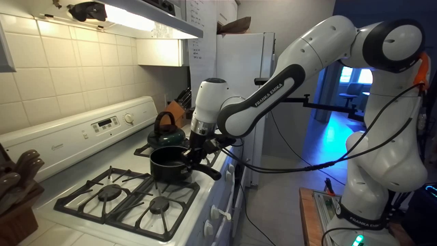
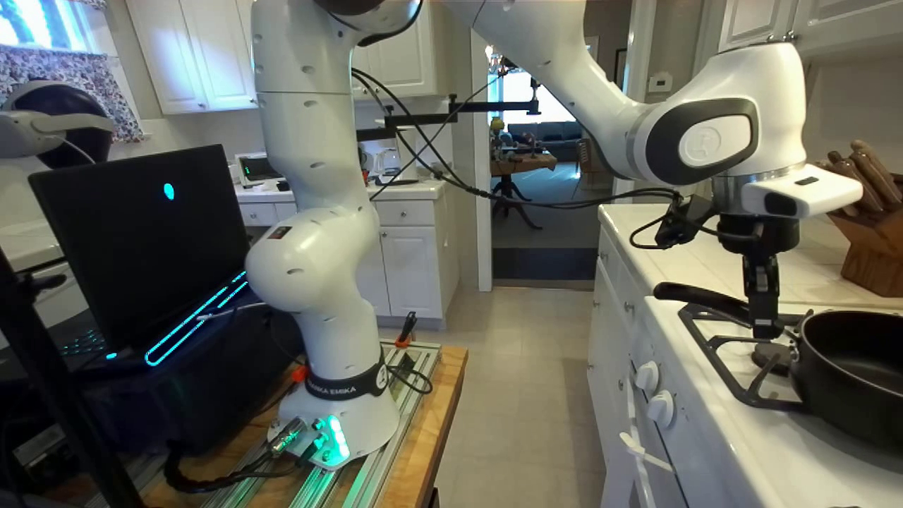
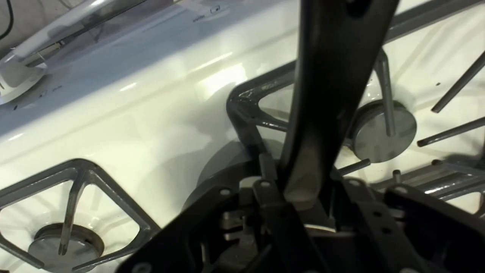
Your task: Move the black pot to the left
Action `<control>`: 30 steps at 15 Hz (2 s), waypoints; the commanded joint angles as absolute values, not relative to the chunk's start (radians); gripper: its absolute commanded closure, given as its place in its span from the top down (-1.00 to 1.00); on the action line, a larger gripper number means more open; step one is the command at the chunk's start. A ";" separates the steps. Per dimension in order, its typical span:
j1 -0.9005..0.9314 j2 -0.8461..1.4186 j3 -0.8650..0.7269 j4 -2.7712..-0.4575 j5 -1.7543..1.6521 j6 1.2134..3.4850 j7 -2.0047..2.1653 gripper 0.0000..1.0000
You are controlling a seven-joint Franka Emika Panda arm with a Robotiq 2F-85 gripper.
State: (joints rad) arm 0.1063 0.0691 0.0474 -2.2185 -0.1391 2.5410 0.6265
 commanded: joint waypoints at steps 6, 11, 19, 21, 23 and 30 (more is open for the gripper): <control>0.134 0.045 0.089 -2.219 -0.125 2.514 0.572 -0.85; 0.145 0.033 0.109 -2.219 -0.122 2.490 0.539 -0.85; 0.162 0.040 0.138 -2.212 -0.120 2.459 0.505 -0.85; 0.164 0.045 0.141 -2.209 -0.116 2.456 0.497 -0.85; 0.166 0.047 0.144 -2.205 -0.113 2.445 0.488 -0.85; 0.173 0.055 0.154 -2.183 -0.108 2.415 0.471 -0.85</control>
